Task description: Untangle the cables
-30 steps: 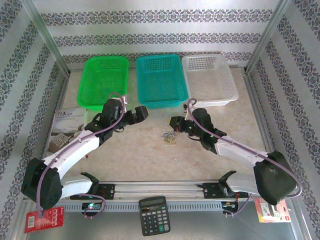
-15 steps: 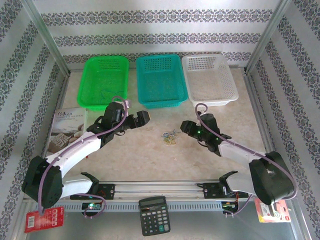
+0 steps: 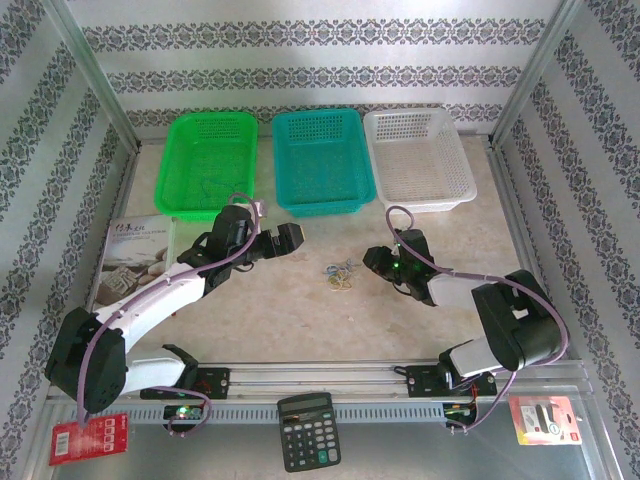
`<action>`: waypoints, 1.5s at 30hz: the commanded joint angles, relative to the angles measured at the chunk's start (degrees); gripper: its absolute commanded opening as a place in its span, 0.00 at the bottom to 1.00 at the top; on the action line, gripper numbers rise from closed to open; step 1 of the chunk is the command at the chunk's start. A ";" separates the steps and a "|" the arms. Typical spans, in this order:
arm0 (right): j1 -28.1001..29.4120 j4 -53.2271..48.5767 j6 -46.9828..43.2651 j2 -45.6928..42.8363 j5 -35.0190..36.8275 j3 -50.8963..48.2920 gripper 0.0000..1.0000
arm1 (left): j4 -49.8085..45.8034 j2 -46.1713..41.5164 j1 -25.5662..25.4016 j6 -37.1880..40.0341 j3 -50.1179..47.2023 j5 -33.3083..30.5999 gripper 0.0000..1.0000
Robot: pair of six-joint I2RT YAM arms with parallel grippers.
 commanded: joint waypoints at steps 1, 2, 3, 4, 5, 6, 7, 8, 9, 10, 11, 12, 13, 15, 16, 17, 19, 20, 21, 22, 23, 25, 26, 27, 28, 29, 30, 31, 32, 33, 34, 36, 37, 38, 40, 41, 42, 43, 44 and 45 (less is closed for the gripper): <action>-0.48 3.83 1.11 1.54 -0.60 0.40 0.28 | 2.35 0.06 -1.03 0.12 1.19 -0.29 1.00; -0.50 4.18 1.22 1.85 -0.72 0.39 0.27 | 2.37 0.09 -1.05 0.08 1.29 -0.34 1.00; -0.52 4.57 1.38 2.14 -0.70 0.40 0.26 | 2.36 0.06 -1.05 0.09 1.32 -0.33 1.00; -0.58 4.80 1.49 2.48 -0.78 0.30 0.25 | 2.39 0.04 -1.04 0.16 1.37 -0.35 1.00; -0.61 5.18 1.64 2.74 -0.80 0.29 0.24 | 2.34 -0.02 -1.12 0.14 1.40 -0.42 1.00; -0.62 5.58 1.82 3.14 -0.93 0.23 0.23 | 2.33 -0.07 -1.19 0.16 1.39 -0.36 1.00; -0.67 5.92 1.92 3.42 -1.08 0.16 0.23 | 2.43 -0.08 -1.17 0.12 1.42 -0.38 1.00; -0.67 6.25 2.14 3.65 -1.24 0.03 0.23 | 2.54 -0.03 -1.18 0.12 1.40 -0.38 1.00; -0.67 6.68 2.32 3.90 -1.33 -0.03 0.23 | 2.50 -0.08 -1.13 0.11 1.39 -0.37 1.00; -0.70 7.07 2.43 4.17 -1.50 -0.14 0.23 | 2.65 -0.06 -1.13 0.15 1.42 -0.38 1.00; -0.72 7.36 2.54 4.42 -1.72 -0.07 0.20 | 2.65 -0.07 -1.12 0.08 1.51 -0.38 1.00; -0.68 7.81 2.64 4.54 -1.97 -0.22 0.16 | 2.54 -0.12 -1.15 0.09 1.49 -0.42 1.00; -0.74 8.30 2.97 4.69 -2.31 -0.30 0.11 | 2.50 -0.08 -1.21 0.16 1.51 -0.42 1.00; -0.72 9.11 3.12 4.55 -3.12 -0.34 0.02 | 2.21 -0.04 -1.21 0.47 1.51 -0.46 1.00; -0.72 9.36 3.28 4.34 -3.39 -0.28 0.00 | 2.10 -0.03 -1.30 0.55 1.50 -0.57 1.00; -0.68 9.53 3.33 3.98 -3.71 -0.28 0.00 | 2.08 -0.10 -1.24 0.69 1.47 -0.49 1.00; -0.54 9.73 3.18 3.04 -4.74 -0.11 0.00 | 2.07 -0.05 -1.25 1.00 1.29 -0.40 1.00; -0.37 9.66 3.03 2.58 -5.39 0.14 0.00 | 2.08 -0.04 -1.24 1.20 1.16 -0.30 1.00; -0.11 9.73 3.04 1.81 -6.17 0.50 0.00 | 2.07 0.05 -1.22 1.45 0.96 -0.21 1.00; 0.34 9.51 3.07 0.86 -6.83 0.96 0.00 | 2.07 0.10 -1.28 1.72 0.75 0.04 1.00; 0.87 9.13 2.97 0.01 -7.17 1.47 0.00 | 2.09 0.18 -1.25 2.05 0.55 0.15 1.00; 2.55 7.26 2.61 -2.24 -7.54 3.16 0.00 | 2.15 0.70 -1.24 2.73 0.09 0.78 1.00; 3.36 6.63 2.42 -3.09 -7.66 3.96 0.00 | 2.24 0.91 -1.36 3.06 -0.09 1.13 1.00; 4.35 5.99 2.24 -4.13 -7.68 4.83 0.00 | 2.40 1.24 -1.30 3.36 -0.40 1.57 1.00; 5.35 5.22 1.95 -5.10 -7.56 5.84 0.00 | 2.75 1.46 -1.43 3.73 -0.72 2.00 1.00; 6.19 4.25 1.69 -5.92 -7.46 6.77 0.00 | 2.98 1.73 -1.56 4.12 -1.07 2.38 1.00; 7.19 2.96 1.18 -6.73 -6.97 7.81 0.00 | 3.22 1.89 -1.65 4.42 -1.49 2.81 1.00; 8.09 1.69 0.58 -7.35 -6.42 8.80 0.00 | 3.54 2.15 -1.83 4.85 -1.86 3.25 1.00; 8.63 1.04 0.36 -7.81 -6.20 9.46 0.00 | 3.80 2.37 -1.93 5.11 -2.15 3.58 1.00; 9.17 0.77 0.26 -8.33 -6.09 10.13 0.00 | 4.12 2.57 -2.00 5.40 -2.56 3.96 1.00; 9.71 0.48 0.26 -8.59 -5.93 10.67 0.00 | 4.40 2.74 -2.16 5.69 -3.00 4.20 1.00; 10.54 -0.37 0.05 -9.07 -5.51 11.61 0.00 | 5.39 3.02 -2.36 5.80 -3.92 4.63 1.00; 10.86 -0.76 -0.23 -9.10 -5.24 12.13 0.00 | 6.30 3.13 -2.37 5.71 -4.54 5.08 1.00; 11.09 -0.90 -0.23 -9.19 -5.06 12.48 0.00 | 7.23 3.29 -2.50 5.54 -5.22 5.50 1.00; 11.43 -0.99 -0.21 -9.41 -4.84 12.85 0.00 | 8.64 3.65 -2.72 5.59 -6.14 6.15 1.00; 11.54 -1.08 -0.22 -9.45 -4.83 13.11 0.00 | 9.16 3.91 -2.89 5.61 -6.50 6.38 1.00; 11.69 -1.16 -0.22 -9.49 -4.79 13.28 0.00 | 9.54 4.16 -3.01 5.62 -6.70 6.43 1.00; 11.87 -1.45 -0.24 -9.63 -4.76 13.49 0.00 | 9.98 4.43 -3.07 5.69 -6.82 6.56 1.00; 11.98 -1.67 -0.33 -9.63 -4.71 13.80 0.00 | 10.42 4.78 -3.22 5.70 -6.91 6.70 1.00; 12.03 -1.76 -0.28 -9.63 -4.64 13.91 0.00 | 10.76 5.14 -3.37 5.78 -6.89 6.79 1.00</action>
